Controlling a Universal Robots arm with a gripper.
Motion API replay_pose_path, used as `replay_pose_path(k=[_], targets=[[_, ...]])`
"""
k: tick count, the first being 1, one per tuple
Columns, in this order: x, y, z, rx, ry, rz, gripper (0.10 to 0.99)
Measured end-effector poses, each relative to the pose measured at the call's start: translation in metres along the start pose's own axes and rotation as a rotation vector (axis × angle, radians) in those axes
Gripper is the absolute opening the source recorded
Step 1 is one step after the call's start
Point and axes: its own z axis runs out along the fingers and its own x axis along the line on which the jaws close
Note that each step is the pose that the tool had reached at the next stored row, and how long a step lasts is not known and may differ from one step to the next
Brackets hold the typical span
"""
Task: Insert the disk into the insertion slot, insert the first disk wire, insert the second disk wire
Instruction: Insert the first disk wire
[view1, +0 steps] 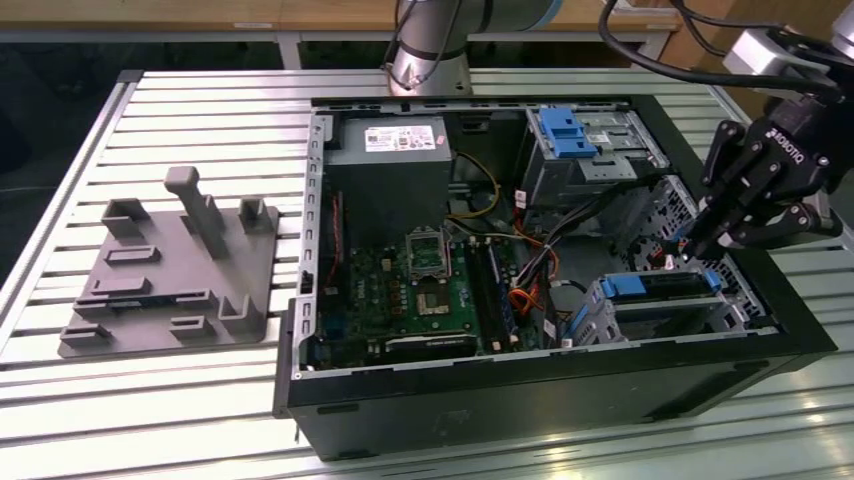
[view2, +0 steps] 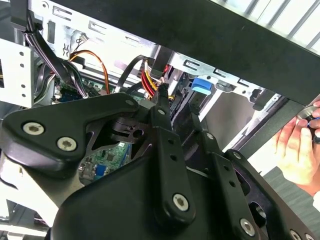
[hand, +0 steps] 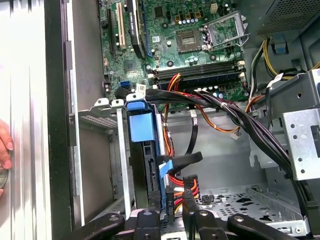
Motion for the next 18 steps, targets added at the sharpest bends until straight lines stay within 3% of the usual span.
replay_pose_path(k=[3, 5, 12, 14, 16, 18], targets=[[-0.0001, 0.0000, 0.0006, 0.000, 0.0000, 0.000, 0.302], [-0.0002, 0.0000, 0.0010, 0.000, -0.0001, 0.000, 0.176], [-0.0005, 0.0000, 0.0015, 0.000, 0.0003, 0.000, 0.165], [-0.0009, 0.0007, 0.0014, 0.002, 0.0110, 0.002, 0.165], [-0.0005, 0.0048, 0.0021, 0.013, 0.0164, 0.004, 0.165], [0.0001, 0.0091, 0.0028, 0.034, 0.0184, 0.006, 0.165]])
